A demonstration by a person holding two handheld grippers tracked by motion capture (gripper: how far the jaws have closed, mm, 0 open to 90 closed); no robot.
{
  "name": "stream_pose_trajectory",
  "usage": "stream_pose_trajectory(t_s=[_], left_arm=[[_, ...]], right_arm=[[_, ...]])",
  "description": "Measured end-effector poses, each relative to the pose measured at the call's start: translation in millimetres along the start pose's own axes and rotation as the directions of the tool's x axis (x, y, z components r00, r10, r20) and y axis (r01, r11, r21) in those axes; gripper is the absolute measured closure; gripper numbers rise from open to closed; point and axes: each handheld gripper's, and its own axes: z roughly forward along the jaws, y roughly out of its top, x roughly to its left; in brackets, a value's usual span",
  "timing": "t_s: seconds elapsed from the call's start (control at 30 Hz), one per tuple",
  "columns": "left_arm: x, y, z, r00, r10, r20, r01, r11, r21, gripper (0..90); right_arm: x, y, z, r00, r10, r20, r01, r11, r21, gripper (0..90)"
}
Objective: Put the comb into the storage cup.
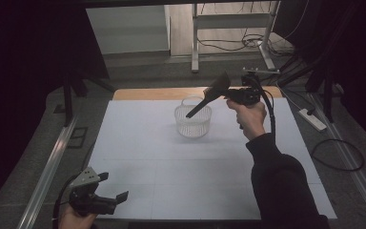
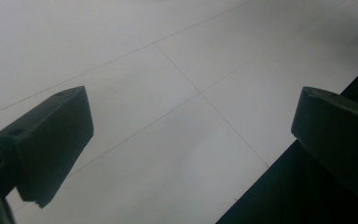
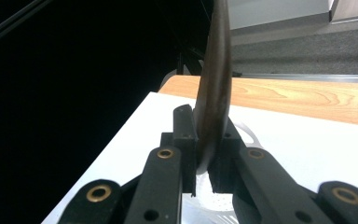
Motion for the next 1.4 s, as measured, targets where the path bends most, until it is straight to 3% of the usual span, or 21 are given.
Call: stream_pose_trajectory(t_s=[0.73,1.4], left_arm=[[0.3,0.0,0.6,1.0000,-0.001,0.006,0.001,1.0000,0.005,0.0],[0.8,-0.1,0.2,1.0000,-0.001,0.006,0.001,1.0000,0.005,0.0]], right_arm=[[-0.6,-9.2,28.3,0.9984,-0.028,0.050,0.026,0.9991,0.032,83.4],[-7.4,-23.4,49.1,0.9981,-0.012,0.061,0.008,0.9983,0.058,83.4]])
